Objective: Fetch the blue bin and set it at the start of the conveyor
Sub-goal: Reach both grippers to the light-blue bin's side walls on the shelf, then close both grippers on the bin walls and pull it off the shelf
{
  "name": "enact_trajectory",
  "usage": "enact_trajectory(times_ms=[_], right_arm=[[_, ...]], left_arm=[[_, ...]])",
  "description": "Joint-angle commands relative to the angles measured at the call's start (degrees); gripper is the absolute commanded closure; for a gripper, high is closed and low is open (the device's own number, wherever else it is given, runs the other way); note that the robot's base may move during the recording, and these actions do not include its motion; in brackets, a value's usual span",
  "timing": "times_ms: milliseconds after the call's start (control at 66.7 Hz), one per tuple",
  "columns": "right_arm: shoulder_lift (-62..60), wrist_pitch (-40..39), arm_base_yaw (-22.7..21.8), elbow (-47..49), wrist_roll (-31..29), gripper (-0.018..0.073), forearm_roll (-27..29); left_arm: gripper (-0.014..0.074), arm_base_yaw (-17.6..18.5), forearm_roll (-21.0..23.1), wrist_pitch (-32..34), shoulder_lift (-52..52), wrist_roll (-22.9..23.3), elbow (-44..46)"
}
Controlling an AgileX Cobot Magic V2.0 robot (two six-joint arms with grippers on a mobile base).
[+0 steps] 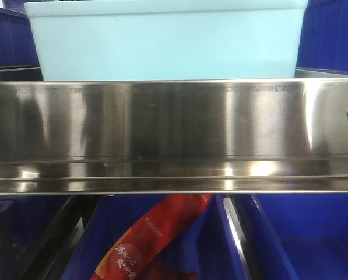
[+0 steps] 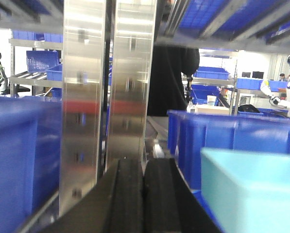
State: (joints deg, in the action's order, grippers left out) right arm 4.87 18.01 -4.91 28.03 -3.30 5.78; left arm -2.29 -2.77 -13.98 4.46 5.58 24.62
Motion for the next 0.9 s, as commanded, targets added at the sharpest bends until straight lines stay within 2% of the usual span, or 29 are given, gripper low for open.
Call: enact_trajectory(times_ms=[0,45,105,165,255,300,345,435,494,659,734,794,884], right_arm=[[4.8,3.3,0.0,5.1,-0.3,0.0362,0.1],[7.5,3.8,0.0,6.9,-0.3,0.0225,0.1],[10.8,3.6,0.0,8.0,-0.3,0.0107,0.1],[13.7,3.1,0.0,8.5,-0.3,-0.0003,0.1],[17.6,1.6,0.0,8.5,-0.3,-0.0009,0.1],[19.4,1.5,0.1,8.9,-0.3,-0.0009,0.1],[20.9,2.5,0.1,9.7,-0.3,-0.0009,0.2],[24.0,5.4,1.5,12.3,-3.0,-0.0009,0.5],[26.4,7.1,3.5,14.4,-4.3,-0.0009,0.8],[36.2,14.7,10.2,21.8,-4.3,-0.0009,0.9],[40.6,17.4,12.2,25.2,-4.2,-0.0009,0.9],[45.6,20.4,13.1,29.5,-4.2,-0.0009,1.0],[51.7,25.4,13.1,36.3,-2.4,-0.0009,1.0]], left_arm=[[0.0475,0.3,0.4,-4.1,4.4,0.0,6.3],[0.0382,0.3,0.4,-5.1,6.4,0.0,8.4],[0.0237,0.3,0.4,-5.1,9.3,0.0,10.5],[0.014,0.3,0.4,-4.1,12.0,0.0,11.2],[0.0039,0.3,0.4,-5.1,16.3,0.0,12.5],[0.0025,0.3,1.1,-7.0,18.8,-0.2,13.8],[0.0025,0.7,2.5,-10.0,20.8,-3.0,15.3],[0.0025,5.2,6.8,-12.9,24.4,-10.9,18.5],[0.0025,10.1,9.4,-14.4,27.1,-14.3,20.7],[0.0025,21.3,10.3,-18.4,37.1,-14.3,26.7],[0.0025,25.6,10.5,-19.7,42.5,-12.2,30.6],[0.0025,27.8,10.5,-20.5,48.4,-9.5,34.6],[0.0025,28.9,10.6,-23.7,55.5,-9.3,41.9]])
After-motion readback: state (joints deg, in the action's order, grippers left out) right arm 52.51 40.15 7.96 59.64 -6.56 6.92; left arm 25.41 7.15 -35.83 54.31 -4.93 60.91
